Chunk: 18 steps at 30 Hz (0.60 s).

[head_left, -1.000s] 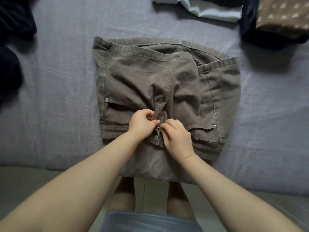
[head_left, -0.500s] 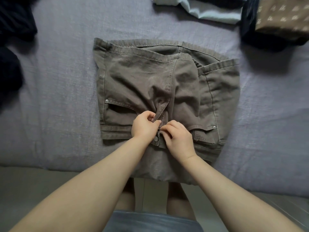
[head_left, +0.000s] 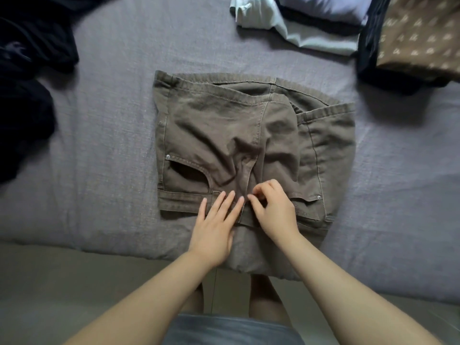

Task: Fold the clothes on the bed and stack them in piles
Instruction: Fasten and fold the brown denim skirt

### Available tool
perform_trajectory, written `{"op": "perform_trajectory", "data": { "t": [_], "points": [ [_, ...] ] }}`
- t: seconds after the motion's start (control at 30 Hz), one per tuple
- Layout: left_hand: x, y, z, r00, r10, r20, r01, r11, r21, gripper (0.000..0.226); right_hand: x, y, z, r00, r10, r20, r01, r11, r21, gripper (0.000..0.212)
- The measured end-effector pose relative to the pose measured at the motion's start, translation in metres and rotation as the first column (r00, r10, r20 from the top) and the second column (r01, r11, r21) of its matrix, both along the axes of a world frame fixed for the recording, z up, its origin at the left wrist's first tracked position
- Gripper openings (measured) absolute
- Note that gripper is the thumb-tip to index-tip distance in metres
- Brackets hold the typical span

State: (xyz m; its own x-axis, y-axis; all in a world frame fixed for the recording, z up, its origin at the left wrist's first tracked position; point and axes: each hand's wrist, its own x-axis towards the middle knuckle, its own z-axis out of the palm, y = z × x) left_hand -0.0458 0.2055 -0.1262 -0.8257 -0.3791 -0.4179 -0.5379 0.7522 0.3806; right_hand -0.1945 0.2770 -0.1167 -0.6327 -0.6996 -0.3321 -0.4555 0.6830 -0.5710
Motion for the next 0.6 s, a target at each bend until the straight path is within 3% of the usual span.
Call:
{"op": "perform_trajectory", "data": {
  "t": [0.07,0.13,0.23,0.33,0.4,0.47,0.53,0.6],
  "points": [
    [-0.001,-0.001,0.002,0.989,-0.086,0.117,0.091,0.995,-0.045,0.086,0.003,0.033,-0.002,0.957,0.251,-0.146,-0.239,0.966,0.095,0.048],
    [-0.009,-0.006,0.004,0.985,-0.091,0.145,0.096,0.995,-0.029,0.079,0.003,0.063,-0.003,0.856,0.478,-0.199,-0.421,0.867,0.268,0.080],
    [-0.009,-0.020,0.018,0.999,-0.031,-0.013,0.030,0.992,-0.120,0.088,-0.003,0.083,0.007,0.845,0.456,-0.279,-0.377,0.879,0.292,0.086],
    [0.020,-0.043,0.013,0.975,0.206,0.078,-0.186,0.959,-0.214,0.119,-0.017,0.087,0.021,0.885,0.291,-0.363,-0.150,0.917,0.369,0.102],
    [0.033,-0.056,0.014,0.941,0.318,0.119,-0.278,0.923,-0.266,0.125,-0.027,0.085,0.032,0.954,0.012,-0.300,0.098,0.932,0.349,0.101],
    [0.031,-0.066,0.017,0.902,0.425,0.072,-0.388,0.874,-0.292,0.120,-0.036,0.081,0.043,0.935,-0.319,-0.156,0.352,0.892,0.283,0.093],
    [0.021,-0.077,0.027,0.769,0.638,0.045,-0.613,0.756,-0.229,0.110,-0.045,0.075,0.053,0.854,-0.512,-0.090,0.519,0.844,0.136,0.088],
    [0.010,-0.088,0.035,0.498,0.866,0.054,-0.867,0.497,0.035,0.092,-0.055,0.069,0.062,0.746,-0.662,-0.068,0.663,0.749,-0.020,0.083]
  ]
}}
